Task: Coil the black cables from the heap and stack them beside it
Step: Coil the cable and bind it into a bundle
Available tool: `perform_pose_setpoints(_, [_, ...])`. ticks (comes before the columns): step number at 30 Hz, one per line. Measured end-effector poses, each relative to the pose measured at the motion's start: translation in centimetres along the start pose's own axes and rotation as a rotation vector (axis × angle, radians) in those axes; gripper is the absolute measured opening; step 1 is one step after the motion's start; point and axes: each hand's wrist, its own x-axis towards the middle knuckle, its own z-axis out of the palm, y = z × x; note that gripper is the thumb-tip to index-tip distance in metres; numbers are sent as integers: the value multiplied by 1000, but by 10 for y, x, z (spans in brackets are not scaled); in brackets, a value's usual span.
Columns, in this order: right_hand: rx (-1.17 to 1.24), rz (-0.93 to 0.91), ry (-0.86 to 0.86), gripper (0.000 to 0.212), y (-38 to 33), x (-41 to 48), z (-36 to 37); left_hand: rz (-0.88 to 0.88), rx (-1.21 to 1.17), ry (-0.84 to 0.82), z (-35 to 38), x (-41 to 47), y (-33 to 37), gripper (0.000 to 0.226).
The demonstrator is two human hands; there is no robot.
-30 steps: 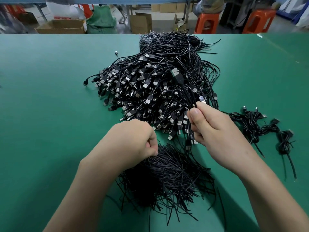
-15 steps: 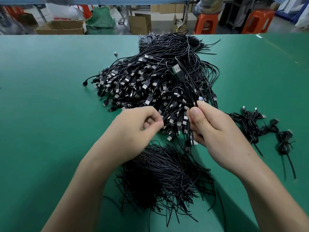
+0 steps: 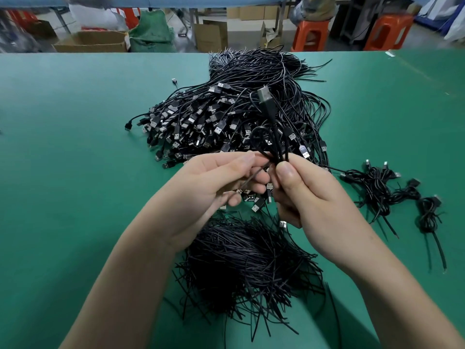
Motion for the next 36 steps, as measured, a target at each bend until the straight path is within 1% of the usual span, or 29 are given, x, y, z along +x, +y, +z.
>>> perform_pose_setpoints(2, [118,22,-15,35,-2,0,0,-17,-18,-22,-3,0,-3,25])
perform_pose_setpoints(5, [262,56,-75,37,-6,-3,2,5,-7,43,-1,4,-11,18])
perform_pose_setpoints(8, [333,71,-102,36,-11,-5,4,65,-156,61,9,8,-17,10])
perform_pose_setpoints(10, [342,78,-105,36,-12,-5,3,85,-205,64,13,10,-20,11])
perform_pose_setpoints(13, [249,45,-114,36,-14,-3,-2,103,-148,68,16,12,-25,19])
perform_pose_setpoints(15, [213,38,-130,36,-14,-3,-8,138,-182,43,19,12,-27,22])
perform_pose_setpoints(17, [234,59,-175,37,-13,-3,-13,172,-263,-11,22,12,-27,21])
perform_pose_setpoints(18, [265,76,-200,37,-13,-4,-15,185,-266,-28,22,11,-27,21])
perform_pose_setpoints(22, [472,107,-300,35,-13,-6,-18,213,-126,-27,13,11,-26,15])
perform_pose_setpoints(24, [556,122,-353,33,-12,-6,-18,222,-124,-101,8,9,-24,20])
perform_pose_setpoints(26, [600,137,-385,31,-10,-6,-17,235,-111,-140,6,8,-23,20])
perform_pose_setpoints(30, [549,120,-359,32,-6,-4,-14,241,-30,-103,4,8,-22,16])
perform_pose_setpoints(33, [484,114,-325,34,-2,-3,-13,229,38,-57,1,9,-24,19])
perform_pose_setpoints(36, [453,127,-321,35,0,-2,-14,243,53,-17,2,11,-26,24])
